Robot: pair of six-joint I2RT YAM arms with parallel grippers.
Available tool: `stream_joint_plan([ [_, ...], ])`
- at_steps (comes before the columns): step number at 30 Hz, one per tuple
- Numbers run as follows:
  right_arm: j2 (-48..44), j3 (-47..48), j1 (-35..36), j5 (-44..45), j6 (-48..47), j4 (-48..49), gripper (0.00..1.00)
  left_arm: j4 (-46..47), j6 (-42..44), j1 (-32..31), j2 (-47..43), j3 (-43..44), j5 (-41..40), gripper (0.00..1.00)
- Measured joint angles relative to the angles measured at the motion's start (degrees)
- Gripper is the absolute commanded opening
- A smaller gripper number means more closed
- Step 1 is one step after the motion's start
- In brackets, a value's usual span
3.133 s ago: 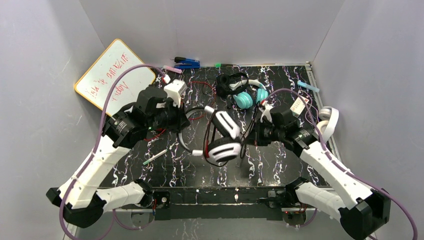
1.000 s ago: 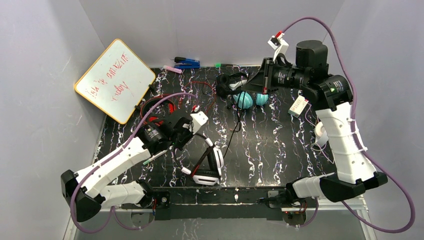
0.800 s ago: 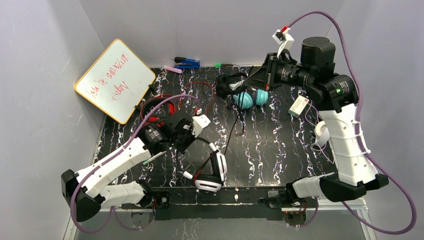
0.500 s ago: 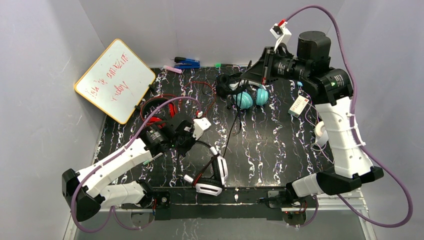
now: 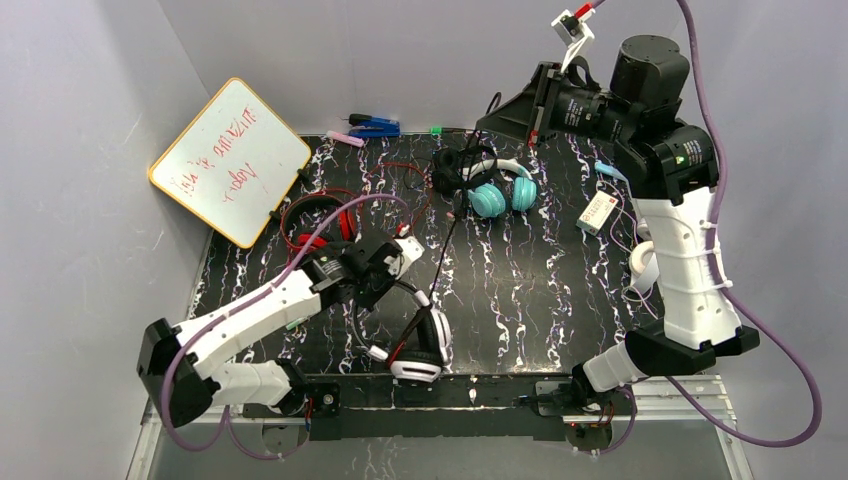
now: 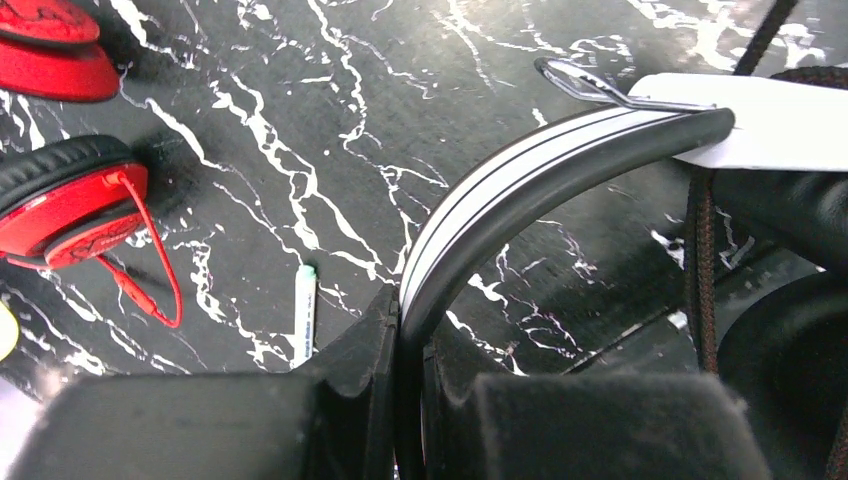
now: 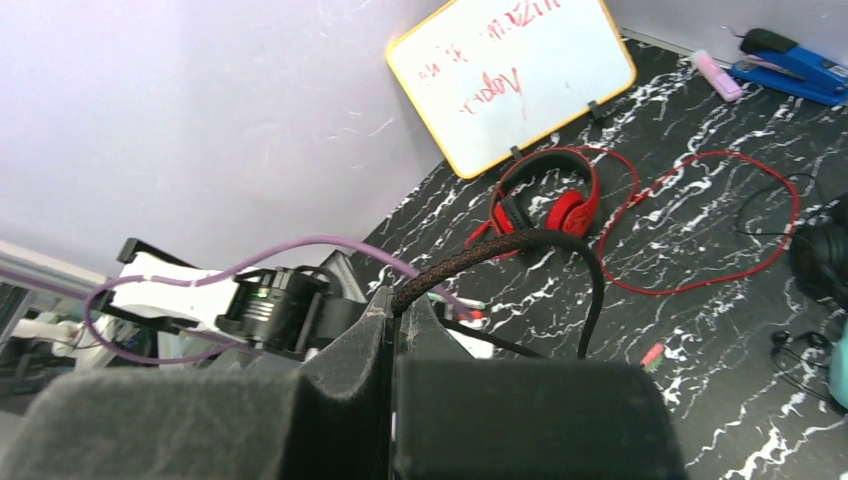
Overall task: Wrap the headphones
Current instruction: Wrap the headphones cable around the headphones.
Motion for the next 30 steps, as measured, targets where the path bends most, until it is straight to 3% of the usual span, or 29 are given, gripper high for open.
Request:
stream_joint_plan([
  [11,0.0,2.3,-0.5,-9.3,8.2,6.8,0.01,0.6,-12.2,-0.1,12.0,3.5,-14.2,0.0],
  [18,-0.6,-0.6,-0.8,-16.0,14.8,14.1,0.01,-5.4,-28.8,0.7,19.5,14.6,-25.6,0.0],
  [22,-0.7,-1.6,-0.9,-19.0,18.1,16.8,0.01,-6.0,-35.9,4.3,23.9,18.1,-25.4,0.0],
  [30,-2.7,-4.2,-1.1,-23.1,22.0,19.6,0.01,-4.2,-44.6,14.6,24.1,18.4,-22.6,0.0],
])
